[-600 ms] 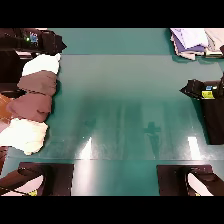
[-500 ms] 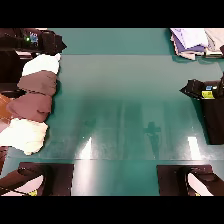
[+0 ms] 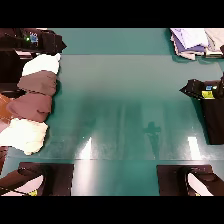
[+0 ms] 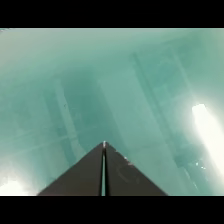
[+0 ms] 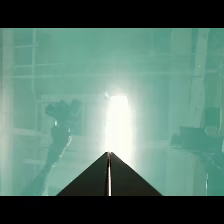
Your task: Fold the shirts.
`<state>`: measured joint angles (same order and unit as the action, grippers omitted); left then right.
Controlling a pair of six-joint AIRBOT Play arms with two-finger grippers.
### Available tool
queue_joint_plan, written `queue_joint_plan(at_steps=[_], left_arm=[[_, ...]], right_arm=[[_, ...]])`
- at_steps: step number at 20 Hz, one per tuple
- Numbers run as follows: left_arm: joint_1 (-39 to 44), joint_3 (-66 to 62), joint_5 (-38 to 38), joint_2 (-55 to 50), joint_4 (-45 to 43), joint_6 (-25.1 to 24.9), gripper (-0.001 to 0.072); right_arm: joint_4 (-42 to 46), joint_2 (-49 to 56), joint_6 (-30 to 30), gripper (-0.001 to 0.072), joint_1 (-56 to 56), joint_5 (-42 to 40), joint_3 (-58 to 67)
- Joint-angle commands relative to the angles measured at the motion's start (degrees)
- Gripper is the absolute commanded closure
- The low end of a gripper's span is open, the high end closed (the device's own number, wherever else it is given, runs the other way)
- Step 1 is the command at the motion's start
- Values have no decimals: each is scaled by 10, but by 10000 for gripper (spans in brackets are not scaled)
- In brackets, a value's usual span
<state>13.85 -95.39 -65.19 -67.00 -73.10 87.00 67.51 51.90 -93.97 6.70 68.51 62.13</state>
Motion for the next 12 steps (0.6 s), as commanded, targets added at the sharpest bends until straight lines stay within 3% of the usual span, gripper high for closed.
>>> queue_joint_plan(at_steps=[1, 4, 5, 6, 9, 12], left_arm=[[0, 0, 3, 0, 0, 0, 683], [0, 0, 75, 0, -10, -3, 658], [0, 0, 97, 0, -35, -11, 355], [0, 0, 121, -3, -79, -6, 109], [-29, 0, 138, -40, -207, 43, 112], [-99, 0, 137, -119, -223, 67, 112]], right_arm=[[0, 0, 0, 693, 1, 0, 0], [0, 0, 0, 694, 1, 0, 0], [0, 0, 0, 694, 1, 0, 0], [0, 0, 0, 694, 1, 0, 0], [0, 0, 0, 694, 1, 0, 0], [0, 0, 0, 694, 1, -2, 0]])
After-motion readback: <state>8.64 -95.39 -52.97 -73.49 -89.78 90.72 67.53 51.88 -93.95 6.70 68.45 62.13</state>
